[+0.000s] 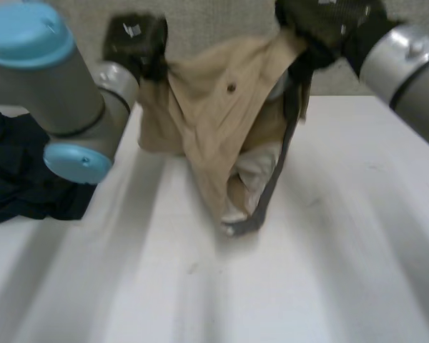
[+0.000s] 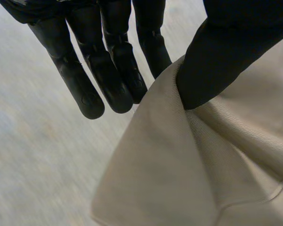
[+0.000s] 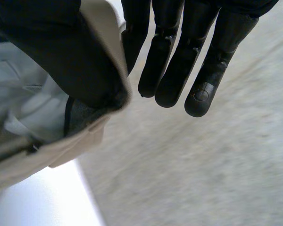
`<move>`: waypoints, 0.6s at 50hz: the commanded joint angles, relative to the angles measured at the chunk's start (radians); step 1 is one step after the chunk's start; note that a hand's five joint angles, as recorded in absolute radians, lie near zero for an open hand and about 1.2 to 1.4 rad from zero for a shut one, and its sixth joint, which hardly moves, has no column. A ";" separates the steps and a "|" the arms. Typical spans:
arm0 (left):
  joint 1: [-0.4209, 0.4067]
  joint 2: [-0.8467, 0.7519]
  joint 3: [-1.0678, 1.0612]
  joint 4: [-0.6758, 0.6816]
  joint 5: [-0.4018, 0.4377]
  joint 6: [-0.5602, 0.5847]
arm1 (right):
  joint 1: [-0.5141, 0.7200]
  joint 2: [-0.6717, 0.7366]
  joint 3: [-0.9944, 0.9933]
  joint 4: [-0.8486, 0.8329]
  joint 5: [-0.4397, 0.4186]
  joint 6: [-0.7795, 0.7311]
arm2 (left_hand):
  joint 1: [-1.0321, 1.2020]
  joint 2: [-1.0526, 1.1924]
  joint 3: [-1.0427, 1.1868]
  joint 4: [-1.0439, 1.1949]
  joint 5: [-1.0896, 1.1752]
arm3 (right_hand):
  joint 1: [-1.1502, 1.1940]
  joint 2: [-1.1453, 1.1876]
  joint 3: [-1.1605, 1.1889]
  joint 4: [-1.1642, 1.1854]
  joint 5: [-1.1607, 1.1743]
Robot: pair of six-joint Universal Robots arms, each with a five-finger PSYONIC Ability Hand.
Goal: Fold the laundry.
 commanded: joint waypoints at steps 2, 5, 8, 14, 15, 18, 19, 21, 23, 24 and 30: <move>-0.047 0.201 -0.035 0.031 -0.056 -0.117 | 0.081 0.123 -0.244 -0.168 0.040 0.126 | 0.232 0.204 0.209 0.198 0.254 | 0.441 0.220 0.217 0.208 0.250; -0.049 0.242 -0.098 0.031 -0.109 -0.119 | 0.079 0.121 -0.222 -0.263 0.034 0.161 | 0.232 0.204 0.209 0.198 0.254 | 0.441 0.220 0.217 0.208 0.250; -0.054 0.287 -0.218 0.028 -0.171 -0.116 | 0.079 0.110 -0.177 -0.289 0.034 0.170 | 0.232 0.204 0.209 0.198 0.254 | 0.441 0.220 0.217 0.208 0.250; -0.101 0.374 -0.556 0.028 -0.177 -0.118 | 0.067 0.106 -0.062 -0.107 -0.012 0.162 | 0.232 0.204 0.209 0.198 0.254 | 0.441 0.220 0.217 0.208 0.250; -0.112 0.382 -0.595 0.032 -0.174 -0.118 | 0.061 0.107 -0.048 -0.072 -0.024 0.161 | 0.232 0.204 0.209 0.198 0.254 | 0.441 0.220 0.217 0.208 0.250; -0.155 0.397 -0.724 0.035 -0.165 -0.118 | 0.035 0.123 0.001 0.072 -0.073 0.140 | 0.232 0.204 0.209 0.198 0.254 | 0.441 0.220 0.217 0.208 0.250; -0.166 0.399 -0.750 0.035 -0.165 -0.116 | 0.032 0.126 0.019 0.106 -0.090 0.124 | 0.232 0.204 0.209 0.198 0.254 | 0.441 0.220 0.217 0.208 0.250; -0.193 0.402 -0.813 0.035 -0.165 -0.116 | 0.027 0.141 0.078 0.198 -0.145 0.040 | 0.232 0.204 0.209 0.198 0.254 | 0.441 0.220 0.217 0.208 0.250; -0.204 0.402 -0.845 0.035 -0.165 -0.116 | 0.027 0.152 0.119 0.257 -0.164 -0.050 | 0.232 0.204 0.209 0.198 0.254 | 0.441 0.220 0.217 0.208 0.250; -0.209 0.402 -0.858 0.035 -0.165 -0.116 | 0.024 0.155 0.162 0.312 -0.176 -0.160 | 0.232 0.204 0.209 0.198 0.254 | 0.441 0.220 0.217 0.208 0.250; -0.215 0.403 -0.887 0.015 -0.162 -0.107 | -0.011 0.144 0.257 0.426 -0.132 -0.457 | -0.776 -0.804 -0.799 -0.809 -0.754 | -0.413 -0.634 -0.637 -0.646 -0.604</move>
